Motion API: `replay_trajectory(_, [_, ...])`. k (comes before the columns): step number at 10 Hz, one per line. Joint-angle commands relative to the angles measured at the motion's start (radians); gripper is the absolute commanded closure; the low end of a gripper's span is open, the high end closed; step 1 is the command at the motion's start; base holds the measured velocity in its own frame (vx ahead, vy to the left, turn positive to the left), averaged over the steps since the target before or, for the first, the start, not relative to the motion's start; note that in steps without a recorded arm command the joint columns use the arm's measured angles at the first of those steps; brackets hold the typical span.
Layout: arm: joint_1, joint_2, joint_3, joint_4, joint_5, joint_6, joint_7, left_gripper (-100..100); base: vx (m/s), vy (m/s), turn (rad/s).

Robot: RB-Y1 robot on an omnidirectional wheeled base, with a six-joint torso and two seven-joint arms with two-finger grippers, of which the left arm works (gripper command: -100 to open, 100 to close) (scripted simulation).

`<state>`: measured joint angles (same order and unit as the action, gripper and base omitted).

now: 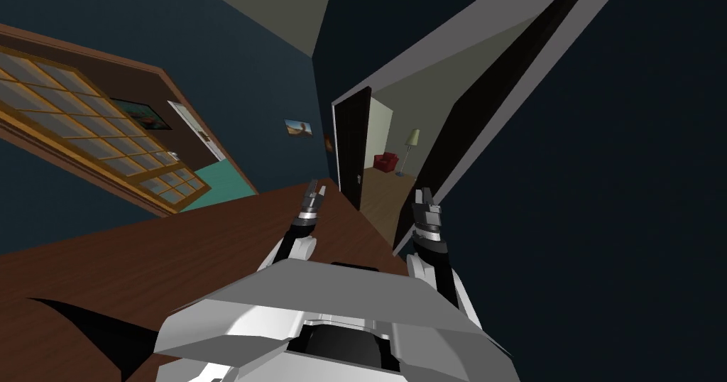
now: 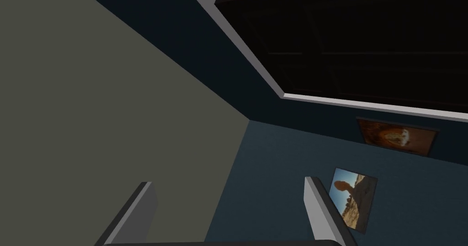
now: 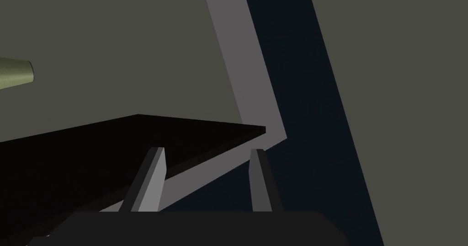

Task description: Push the door open

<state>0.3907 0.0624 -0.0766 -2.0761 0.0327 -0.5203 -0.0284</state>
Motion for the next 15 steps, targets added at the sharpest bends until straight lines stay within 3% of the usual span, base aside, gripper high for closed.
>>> replay_trajectory(1, [-0.014,0.007,-0.011,0.041,-0.013,-0.009,0.014,-100,0.123,0.052,-0.041])
replay_trajectory(5, [-0.046,0.027,-0.032,0.145,-0.04,-0.036,0.049,-100,0.148,0.061,-0.049])
replay_trajectory(15, [-0.104,0.055,-0.071,0.333,-0.091,-0.084,0.111,-100,0.1,0.038,-0.038])
